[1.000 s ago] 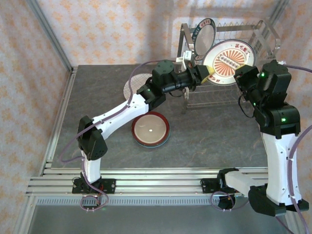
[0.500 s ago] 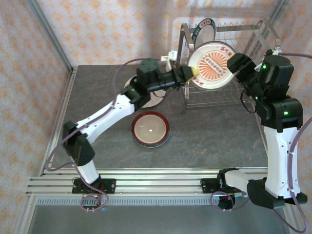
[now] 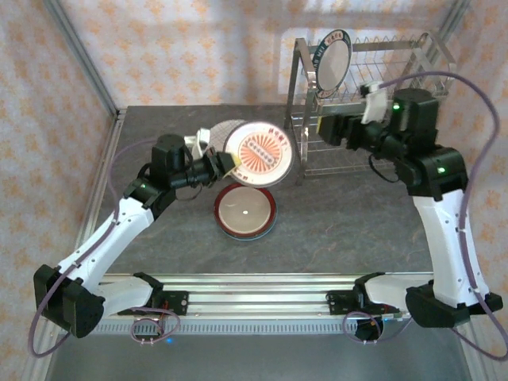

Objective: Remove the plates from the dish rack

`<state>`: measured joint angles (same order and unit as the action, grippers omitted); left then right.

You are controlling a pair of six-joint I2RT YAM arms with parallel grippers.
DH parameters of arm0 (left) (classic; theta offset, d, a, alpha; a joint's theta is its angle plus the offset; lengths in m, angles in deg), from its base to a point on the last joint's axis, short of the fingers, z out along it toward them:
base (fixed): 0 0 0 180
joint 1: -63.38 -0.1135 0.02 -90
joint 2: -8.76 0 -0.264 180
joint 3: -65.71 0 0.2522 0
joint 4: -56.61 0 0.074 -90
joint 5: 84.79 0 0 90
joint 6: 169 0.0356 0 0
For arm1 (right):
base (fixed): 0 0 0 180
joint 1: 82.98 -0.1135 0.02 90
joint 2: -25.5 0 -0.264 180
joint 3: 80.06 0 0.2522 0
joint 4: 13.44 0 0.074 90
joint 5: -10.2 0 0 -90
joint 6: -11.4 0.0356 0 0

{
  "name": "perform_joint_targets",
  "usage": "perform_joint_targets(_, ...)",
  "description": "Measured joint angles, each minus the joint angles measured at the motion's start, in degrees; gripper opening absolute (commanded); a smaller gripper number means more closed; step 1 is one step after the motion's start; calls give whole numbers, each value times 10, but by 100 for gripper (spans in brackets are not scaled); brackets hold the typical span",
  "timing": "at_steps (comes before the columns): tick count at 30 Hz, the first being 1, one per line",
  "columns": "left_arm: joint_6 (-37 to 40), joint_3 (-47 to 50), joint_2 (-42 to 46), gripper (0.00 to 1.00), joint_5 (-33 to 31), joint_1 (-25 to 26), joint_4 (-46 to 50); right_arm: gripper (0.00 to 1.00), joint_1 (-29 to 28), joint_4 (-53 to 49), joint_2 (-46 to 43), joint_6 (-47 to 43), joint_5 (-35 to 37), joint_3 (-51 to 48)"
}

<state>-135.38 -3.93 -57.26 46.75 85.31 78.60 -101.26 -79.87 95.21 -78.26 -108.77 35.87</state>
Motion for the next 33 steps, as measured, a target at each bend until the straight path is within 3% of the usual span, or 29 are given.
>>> perform_joint_targets(6, 23, 108, 1, 0, -38, -2, 30, 76, -61, -15, 12, -55, 6, -44)
perform_joint_targets(11, 37, 144, -3, 0, -66, -2, 35, 76, -83, -20, 13, -77, 14, -45)
perform_joint_targets(33, 70, 171, -118, 0, -75, -2, 9, 76, -86, -36, 16, -107, -11, -45)
